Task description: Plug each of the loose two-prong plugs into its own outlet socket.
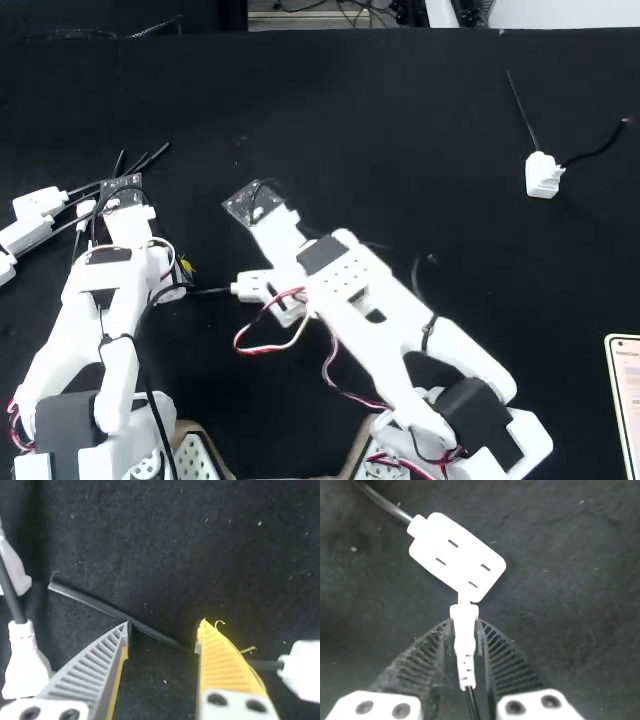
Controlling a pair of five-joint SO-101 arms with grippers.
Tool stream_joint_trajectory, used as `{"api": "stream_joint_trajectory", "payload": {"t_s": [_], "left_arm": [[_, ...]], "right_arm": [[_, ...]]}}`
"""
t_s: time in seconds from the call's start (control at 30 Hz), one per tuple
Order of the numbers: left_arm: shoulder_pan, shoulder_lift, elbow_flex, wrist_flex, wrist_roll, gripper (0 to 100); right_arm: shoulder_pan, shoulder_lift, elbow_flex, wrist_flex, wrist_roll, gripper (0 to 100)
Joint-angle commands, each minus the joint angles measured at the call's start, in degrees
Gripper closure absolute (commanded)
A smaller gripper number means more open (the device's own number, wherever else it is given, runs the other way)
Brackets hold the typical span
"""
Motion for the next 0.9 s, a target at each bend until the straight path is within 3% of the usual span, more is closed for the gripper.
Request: {"api": "stream_joint_trajectory", "payload": {"t_s": [0.0, 0.27, 0.53, 0.87], "left_arm": [[0.13, 0.26, -1.36, 1.76, -2.99, 78], [7.87, -0.26, -1.01, 7.3, -7.91, 78], [8.84, -0.35, 0.04, 7.38, -9.76, 78], [8.84, -0.35, 0.13, 7.38, -9.76, 78]], "right_arm": [[2.02, 0.13, -3.03, -1.23, 0.0, 98.8], [3.08, 0.22, -3.12, -3.34, 0.0, 98.8], [3.16, 0.22, -5.14, -2.55, 0.79, 98.8], [6.24, 1.89, -25.63, 22.51, 9.93, 98.8]]}}
